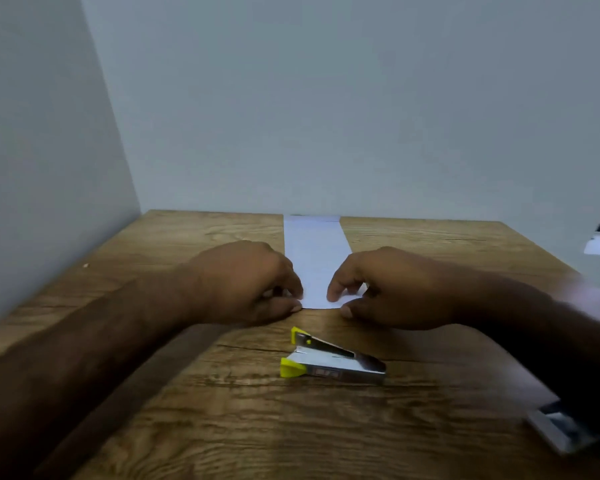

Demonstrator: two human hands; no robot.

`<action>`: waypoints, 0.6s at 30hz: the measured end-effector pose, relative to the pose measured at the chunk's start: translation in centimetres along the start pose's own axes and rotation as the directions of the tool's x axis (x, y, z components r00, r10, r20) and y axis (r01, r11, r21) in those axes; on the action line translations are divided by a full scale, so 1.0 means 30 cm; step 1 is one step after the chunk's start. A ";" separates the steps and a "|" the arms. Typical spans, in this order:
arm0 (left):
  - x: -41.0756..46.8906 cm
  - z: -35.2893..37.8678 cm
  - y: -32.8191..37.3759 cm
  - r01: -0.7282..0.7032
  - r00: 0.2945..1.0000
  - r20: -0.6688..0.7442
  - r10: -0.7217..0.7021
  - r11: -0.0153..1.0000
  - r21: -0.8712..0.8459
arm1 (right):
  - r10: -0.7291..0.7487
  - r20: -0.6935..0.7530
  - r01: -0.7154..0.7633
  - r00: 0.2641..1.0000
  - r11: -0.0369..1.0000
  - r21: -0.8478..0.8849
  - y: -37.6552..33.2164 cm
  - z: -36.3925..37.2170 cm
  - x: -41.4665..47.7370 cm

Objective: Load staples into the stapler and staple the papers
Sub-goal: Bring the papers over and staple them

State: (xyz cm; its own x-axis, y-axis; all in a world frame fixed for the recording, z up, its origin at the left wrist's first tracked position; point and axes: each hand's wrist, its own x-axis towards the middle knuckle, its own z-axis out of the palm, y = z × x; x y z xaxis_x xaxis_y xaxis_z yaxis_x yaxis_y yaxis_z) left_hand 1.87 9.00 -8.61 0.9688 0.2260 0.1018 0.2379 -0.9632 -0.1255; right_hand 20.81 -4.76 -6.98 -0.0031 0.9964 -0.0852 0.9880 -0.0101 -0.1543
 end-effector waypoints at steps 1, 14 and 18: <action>-0.025 0.007 0.000 -0.026 0.999 -0.027 0.027 0.999 0.046 | -0.001 0.005 0.001 1.000 1.000 -0.014 -0.021 -0.003 0.000; -0.037 0.067 0.027 0.055 0.985 -0.168 -0.049 0.998 0.030 | 0.118 0.006 -0.117 0.993 0.987 -0.111 -0.192 0.061 -0.148; -0.063 0.083 0.017 0.030 0.954 -0.280 -0.105 0.966 -0.257 | 0.138 -0.025 -0.138 0.990 0.990 -0.026 -0.199 0.054 -0.156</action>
State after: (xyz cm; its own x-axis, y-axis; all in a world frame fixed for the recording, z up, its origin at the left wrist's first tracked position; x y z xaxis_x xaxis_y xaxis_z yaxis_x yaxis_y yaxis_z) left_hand 0.33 8.44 -11.33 0.8803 0.2757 0.3862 0.2413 -0.9609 0.1359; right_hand 14.67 -9.49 -7.26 0.1367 0.9873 -0.0811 0.9826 -0.1455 -0.1152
